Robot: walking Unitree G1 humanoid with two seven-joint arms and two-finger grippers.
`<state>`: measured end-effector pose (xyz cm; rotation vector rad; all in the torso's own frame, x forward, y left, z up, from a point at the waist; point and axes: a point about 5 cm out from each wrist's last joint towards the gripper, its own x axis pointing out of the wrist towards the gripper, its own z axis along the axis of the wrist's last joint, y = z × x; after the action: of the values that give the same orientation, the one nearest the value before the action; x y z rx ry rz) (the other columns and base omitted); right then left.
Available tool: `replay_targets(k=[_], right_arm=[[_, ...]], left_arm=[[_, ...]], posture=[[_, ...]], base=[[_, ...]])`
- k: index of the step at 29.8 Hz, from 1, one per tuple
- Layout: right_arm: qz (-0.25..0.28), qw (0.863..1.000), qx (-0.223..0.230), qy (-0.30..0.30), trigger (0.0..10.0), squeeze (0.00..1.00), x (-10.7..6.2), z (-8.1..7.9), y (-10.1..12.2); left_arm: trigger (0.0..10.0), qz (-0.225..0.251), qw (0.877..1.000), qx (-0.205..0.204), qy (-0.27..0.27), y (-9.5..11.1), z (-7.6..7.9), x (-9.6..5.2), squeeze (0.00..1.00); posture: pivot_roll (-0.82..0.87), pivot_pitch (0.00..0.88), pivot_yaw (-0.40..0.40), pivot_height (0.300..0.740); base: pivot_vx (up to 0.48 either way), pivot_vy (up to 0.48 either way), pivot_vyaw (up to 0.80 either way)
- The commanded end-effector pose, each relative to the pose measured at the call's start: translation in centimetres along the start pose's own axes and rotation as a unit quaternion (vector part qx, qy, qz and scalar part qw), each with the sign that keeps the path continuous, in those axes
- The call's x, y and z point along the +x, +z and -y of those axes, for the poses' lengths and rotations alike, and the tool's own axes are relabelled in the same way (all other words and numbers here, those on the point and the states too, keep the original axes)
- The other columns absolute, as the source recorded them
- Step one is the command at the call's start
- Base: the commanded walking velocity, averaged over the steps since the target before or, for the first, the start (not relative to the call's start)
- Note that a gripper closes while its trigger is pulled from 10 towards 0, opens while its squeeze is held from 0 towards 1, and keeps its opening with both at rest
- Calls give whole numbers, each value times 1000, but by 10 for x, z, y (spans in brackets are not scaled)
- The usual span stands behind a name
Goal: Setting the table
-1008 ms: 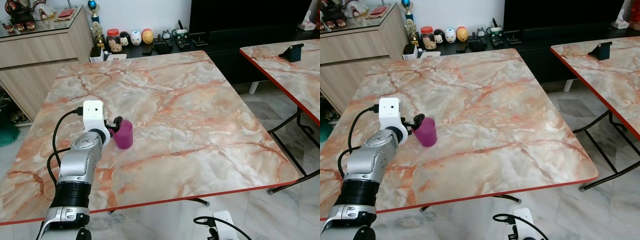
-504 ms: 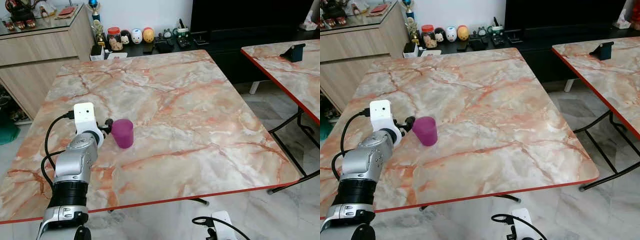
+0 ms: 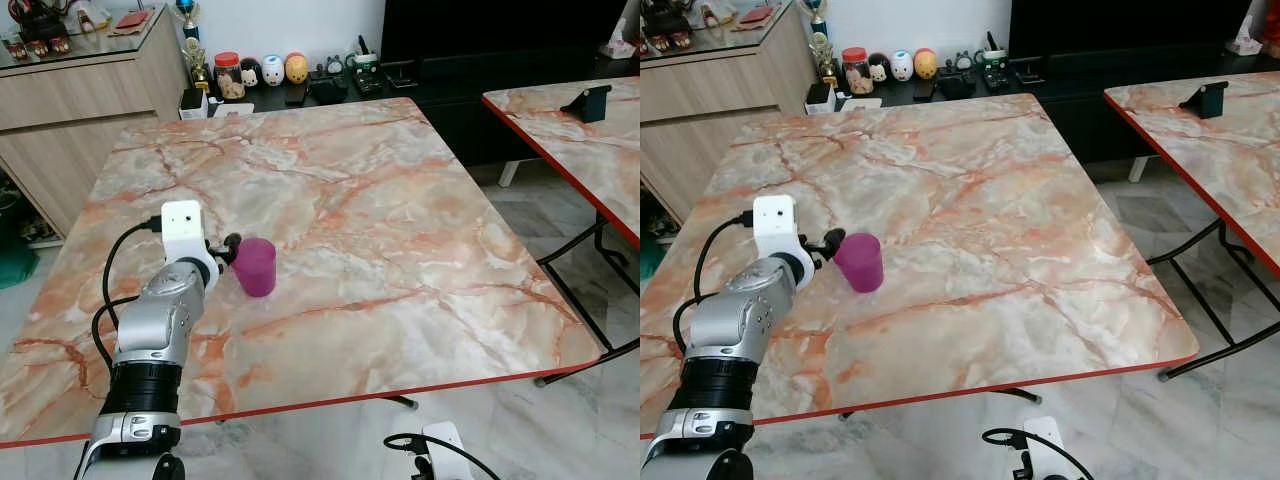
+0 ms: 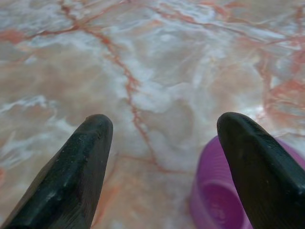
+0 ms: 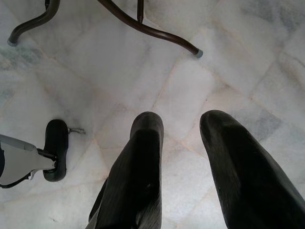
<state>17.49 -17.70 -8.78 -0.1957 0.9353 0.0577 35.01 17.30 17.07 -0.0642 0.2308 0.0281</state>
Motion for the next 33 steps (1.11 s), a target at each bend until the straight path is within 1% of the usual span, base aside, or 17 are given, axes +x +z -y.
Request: replay_targets(k=[1, 5, 7, 10, 15, 17, 25, 33], right_arm=[[-4, 1000, -5, 6, 10000, 0, 0, -4, -2], [-5, 1000, -4, 6, 10000, 0, 0, -5, -2], [-5, 1000, -4, 6, 10000, 0, 0, -5, -2], [-7, 1000, -4, 5, 10000, 0, 0, -5, -2], [-7, 1000, -4, 5, 10000, 0, 0, -4, -3], [-7, 1000, -4, 5, 10000, 0, 0, -3, -3], [-7, 1000, -3, 5, 10000, 0, 0, -2, -2], [-7, 1000, -3, 8, 10000, 0, 1, -7, 0]], left_arm=[[10000, 12, 1000, 16, 6, 6, -3, -2, 0], [10000, 3, 1000, 24, -9, 5, -1, -4, 0], [10000, -9, 999, 36, -30, 1, 2, -6, 0], [10000, -17, 998, 41, -35, -2, 3, -7, 0], [10000, -30, 998, 44, -39, -7, 4, -8, 0], [10000, -37, 997, 52, -45, -10, 5, -8, 0], [10000, -46, 996, 51, -51, -13, 8, -9, 0], [10000, -52, 996, 48, -46, -14, 9, -7, 0]], posture=[[-32, 0, 47, 740], [-31, 0, 49, 740], [-29, 0, 49, 740], [-29, 0, 49, 740], [-29, 0, 48, 740], [-29, 0, 47, 740], [-28, 0, 46, 740], [-28, 0, 48, 740]], base=[[0, 0, 0], [0, 0, 0], [0, 0, 0], [0, 0, 0], [0, 0, 0], [0, 0, 0], [0, 0, 0], [0, 0, 0]])
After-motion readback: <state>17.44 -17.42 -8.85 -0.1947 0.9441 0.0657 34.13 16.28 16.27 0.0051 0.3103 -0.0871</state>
